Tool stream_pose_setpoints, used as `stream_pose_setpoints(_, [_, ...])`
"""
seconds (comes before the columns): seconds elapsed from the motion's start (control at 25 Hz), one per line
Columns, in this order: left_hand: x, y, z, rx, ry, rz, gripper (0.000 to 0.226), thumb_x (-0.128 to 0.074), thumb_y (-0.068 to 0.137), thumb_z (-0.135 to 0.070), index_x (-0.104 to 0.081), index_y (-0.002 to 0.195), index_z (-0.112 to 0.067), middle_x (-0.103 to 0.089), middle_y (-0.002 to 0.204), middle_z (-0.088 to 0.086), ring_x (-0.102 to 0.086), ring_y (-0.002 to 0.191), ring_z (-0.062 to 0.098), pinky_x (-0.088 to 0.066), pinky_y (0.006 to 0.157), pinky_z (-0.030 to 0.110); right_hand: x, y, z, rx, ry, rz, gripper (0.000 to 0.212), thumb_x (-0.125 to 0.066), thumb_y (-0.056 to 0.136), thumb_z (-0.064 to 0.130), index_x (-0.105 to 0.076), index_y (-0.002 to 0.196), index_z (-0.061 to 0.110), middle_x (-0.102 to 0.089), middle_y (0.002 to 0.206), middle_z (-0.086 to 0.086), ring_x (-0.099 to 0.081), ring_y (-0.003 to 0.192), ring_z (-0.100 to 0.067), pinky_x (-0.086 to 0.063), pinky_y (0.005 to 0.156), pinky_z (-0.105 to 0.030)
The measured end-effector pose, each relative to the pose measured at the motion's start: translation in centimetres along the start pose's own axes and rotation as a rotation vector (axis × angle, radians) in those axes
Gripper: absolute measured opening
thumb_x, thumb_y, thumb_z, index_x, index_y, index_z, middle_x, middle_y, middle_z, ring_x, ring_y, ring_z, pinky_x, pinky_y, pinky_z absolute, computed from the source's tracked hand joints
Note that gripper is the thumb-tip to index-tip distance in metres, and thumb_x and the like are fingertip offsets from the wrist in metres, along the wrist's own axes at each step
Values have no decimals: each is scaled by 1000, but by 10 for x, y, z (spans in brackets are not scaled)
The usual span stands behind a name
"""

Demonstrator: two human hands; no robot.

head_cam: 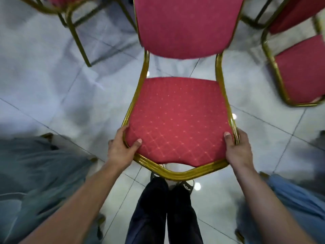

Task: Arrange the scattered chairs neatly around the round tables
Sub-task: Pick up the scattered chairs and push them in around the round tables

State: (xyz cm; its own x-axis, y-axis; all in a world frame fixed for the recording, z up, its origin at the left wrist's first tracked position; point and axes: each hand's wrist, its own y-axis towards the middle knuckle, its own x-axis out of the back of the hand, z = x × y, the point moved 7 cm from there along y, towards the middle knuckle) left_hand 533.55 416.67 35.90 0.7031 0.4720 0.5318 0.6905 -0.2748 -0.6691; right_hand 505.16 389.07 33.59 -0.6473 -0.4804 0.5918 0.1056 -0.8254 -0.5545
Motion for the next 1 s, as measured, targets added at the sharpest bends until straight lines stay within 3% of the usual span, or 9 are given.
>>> stream_pose_setpoints(0.12, [39, -68, -70, -8, 34, -87, 60, -72, 89, -38, -42, 141, -28, -57, 129, 4, -61, 109, 21, -54, 97, 38, 68, -38, 54, -65, -33, -4, 41, -54, 99, 46, -49, 134, 25, -56, 101, 4, -59, 106, -30, -43, 87, -33])
stream_pose_setpoints(0.24, [84, -121, -133, -22, 88, -236, 26, -66, 94, -33, -57, 118, -28, -49, 130, 6, -59, 112, 29, -49, 105, 46, 109, -67, 105, -148, -85, 34, 41, -53, 99, 42, -50, 132, 16, -57, 103, -5, -61, 106, -37, -54, 90, -49])
stream_pose_setpoints(0.32, [110, -143, -172, -57, 98, -300, 6, -57, 98, -29, -61, 103, -30, -47, 129, 5, -55, 117, 32, -43, 110, 49, 126, -77, 133, -221, -44, 36, 38, -51, 99, 34, -56, 128, 10, -61, 107, -13, -64, 95, -37, -59, 80, -51])
stream_pose_setpoints(0.4, [126, -157, -205, -146, 118, -302, 13, -50, 99, -28, -63, 102, -29, -51, 128, 4, -54, 117, 31, -41, 109, 50, 136, -88, 163, -264, 34, 50, 35, -47, 98, 28, -60, 122, 5, -63, 105, -17, -64, 83, -35, -59, 64, -43])
stream_pose_setpoints(0.44, [129, -164, -221, -200, 158, -306, 17, -47, 100, -30, -63, 105, -28, -50, 131, 4, -51, 121, 32, -38, 110, 50, 139, -94, 177, -263, 65, 46, 37, -44, 99, 28, -60, 122, 4, -64, 107, -17, -65, 84, -36, -59, 64, -43])
stream_pose_setpoints(0.56, [126, -178, -266, -377, 325, -328, 36, -29, 105, -41, -58, 123, -28, -43, 149, 3, -28, 143, 33, -25, 116, 54, 148, -114, 225, 10, -7, -85, 47, -33, 104, 40, -48, 138, 10, -57, 129, -21, -57, 115, -39, -49, 97, -47])
stream_pose_setpoints(0.68, [123, -176, -322, -613, 424, -295, 45, -24, 103, -49, -55, 130, -30, -47, 147, 0, -23, 148, 30, -20, 119, 51, 156, -142, 287, 442, -250, -298, 50, -25, 107, 43, -45, 145, 17, -47, 145, -15, -42, 134, -33, -35, 110, -49])
stream_pose_setpoints(0.84, [131, -145, -382, -767, 565, -182, 49, -33, 100, -54, -44, 141, -29, -47, 142, 2, -31, 141, 29, -24, 117, 51, 154, -129, 342, 455, -371, -256, 53, -28, 106, 47, -31, 154, 25, -29, 161, -12, -23, 149, -29, -24, 119, -48])
stream_pose_setpoints(1.0, [141, -120, -422, -821, 601, -165, 55, -42, 98, -50, -33, 148, -29, -41, 148, 2, -28, 143, 27, -25, 118, 51, 154, -115, 375, 506, -415, -223, 60, -28, 104, 52, -17, 159, 29, -18, 165, -9, -17, 151, -28, -22, 121, -48])
